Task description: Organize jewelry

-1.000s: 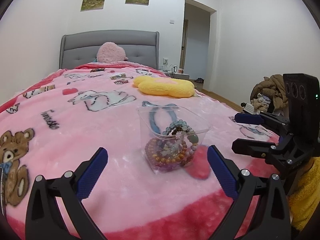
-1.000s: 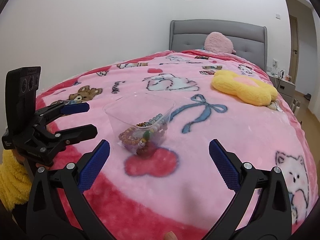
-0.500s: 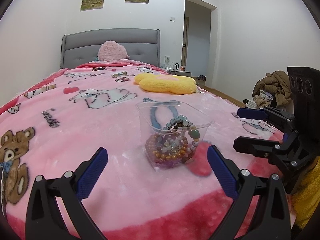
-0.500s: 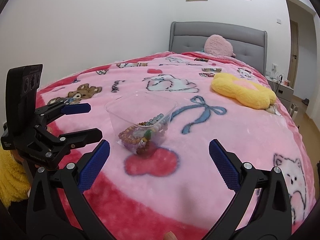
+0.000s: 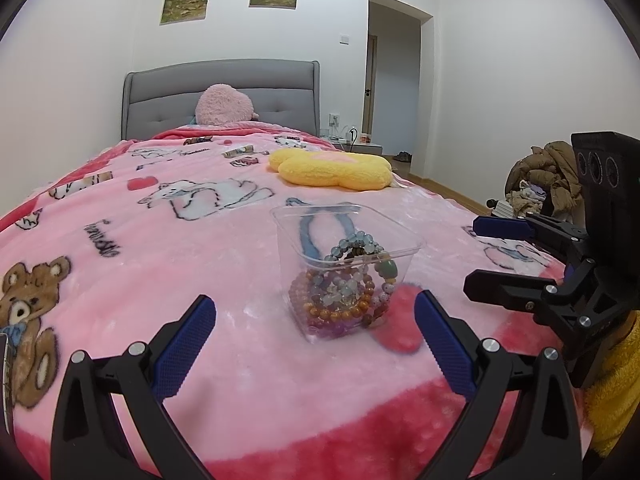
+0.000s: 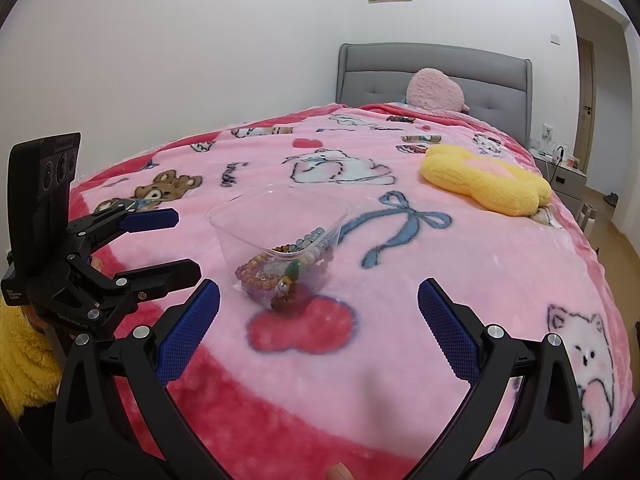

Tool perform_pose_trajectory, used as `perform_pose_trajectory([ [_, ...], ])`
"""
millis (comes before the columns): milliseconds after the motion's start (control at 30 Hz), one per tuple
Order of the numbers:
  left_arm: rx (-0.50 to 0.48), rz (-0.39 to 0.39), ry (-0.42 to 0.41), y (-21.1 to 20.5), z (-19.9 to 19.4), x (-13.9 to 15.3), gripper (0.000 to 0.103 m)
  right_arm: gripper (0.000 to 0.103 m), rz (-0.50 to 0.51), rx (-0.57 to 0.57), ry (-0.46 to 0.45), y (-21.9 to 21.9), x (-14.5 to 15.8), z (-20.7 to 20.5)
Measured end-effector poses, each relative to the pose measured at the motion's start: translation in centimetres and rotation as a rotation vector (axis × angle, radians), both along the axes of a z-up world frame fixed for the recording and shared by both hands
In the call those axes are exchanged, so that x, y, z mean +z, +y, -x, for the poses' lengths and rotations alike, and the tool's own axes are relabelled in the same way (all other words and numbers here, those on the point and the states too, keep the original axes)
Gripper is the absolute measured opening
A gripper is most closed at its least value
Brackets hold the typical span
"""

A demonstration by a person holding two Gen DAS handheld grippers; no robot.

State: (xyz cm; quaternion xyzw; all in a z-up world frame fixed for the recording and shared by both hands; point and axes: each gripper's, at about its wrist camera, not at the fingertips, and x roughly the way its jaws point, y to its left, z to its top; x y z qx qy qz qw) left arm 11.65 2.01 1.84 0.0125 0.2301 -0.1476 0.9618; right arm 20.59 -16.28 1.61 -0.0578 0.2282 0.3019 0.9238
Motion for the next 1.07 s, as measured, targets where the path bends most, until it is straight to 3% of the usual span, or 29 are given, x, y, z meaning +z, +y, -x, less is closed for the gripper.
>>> perform_pose_trajectory([
  [1067, 0.002, -0.002, 0.015, -0.24, -0.16, -0.32, 0.098, 0.095, -0.002, 0.003, 0.001, -0.06, -0.07, -0.04],
])
